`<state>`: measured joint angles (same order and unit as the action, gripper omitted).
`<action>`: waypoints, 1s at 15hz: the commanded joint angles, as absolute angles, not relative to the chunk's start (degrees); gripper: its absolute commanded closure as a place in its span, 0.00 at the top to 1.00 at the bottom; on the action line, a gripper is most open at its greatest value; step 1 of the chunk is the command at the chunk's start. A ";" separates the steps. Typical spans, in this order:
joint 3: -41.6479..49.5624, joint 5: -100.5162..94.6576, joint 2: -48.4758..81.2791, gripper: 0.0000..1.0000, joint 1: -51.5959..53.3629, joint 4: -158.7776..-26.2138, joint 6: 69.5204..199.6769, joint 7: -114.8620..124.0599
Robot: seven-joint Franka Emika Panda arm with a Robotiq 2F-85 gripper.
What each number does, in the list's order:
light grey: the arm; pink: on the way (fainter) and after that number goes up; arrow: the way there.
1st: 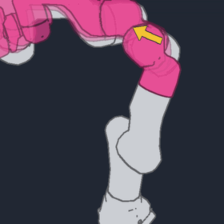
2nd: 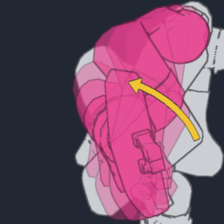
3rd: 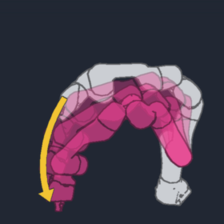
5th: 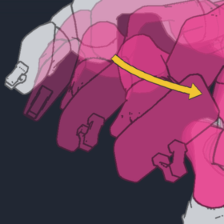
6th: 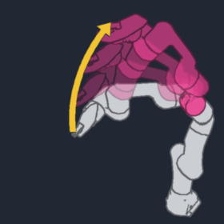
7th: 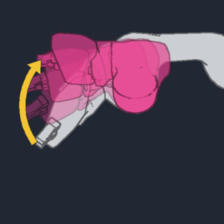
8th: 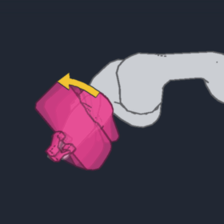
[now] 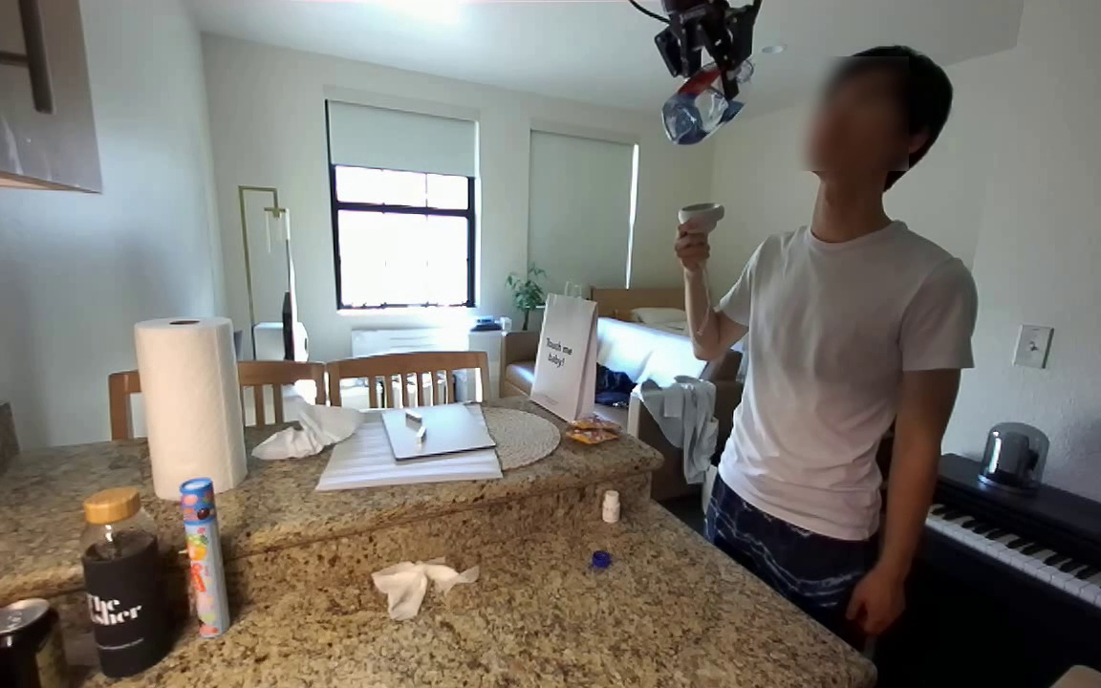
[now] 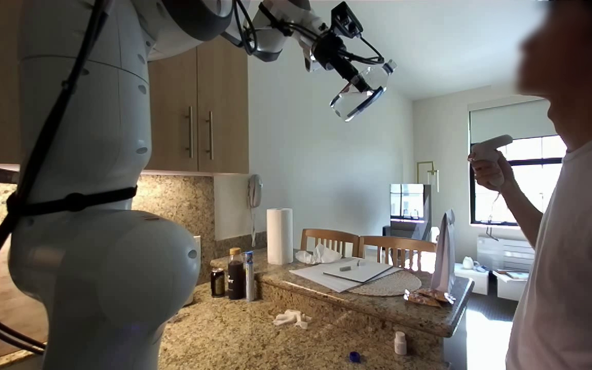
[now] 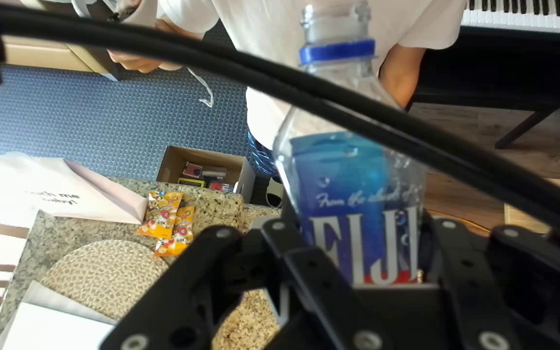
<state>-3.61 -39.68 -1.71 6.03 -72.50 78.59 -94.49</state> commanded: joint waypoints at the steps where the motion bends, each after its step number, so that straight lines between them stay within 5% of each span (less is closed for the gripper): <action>1: -3.33 -37.15 0.86 0.22 4.98 -66.11 75.26 -100.27; 15: -1.89 -30.61 9.73 0.22 4.83 -47.77 66.06 -98.74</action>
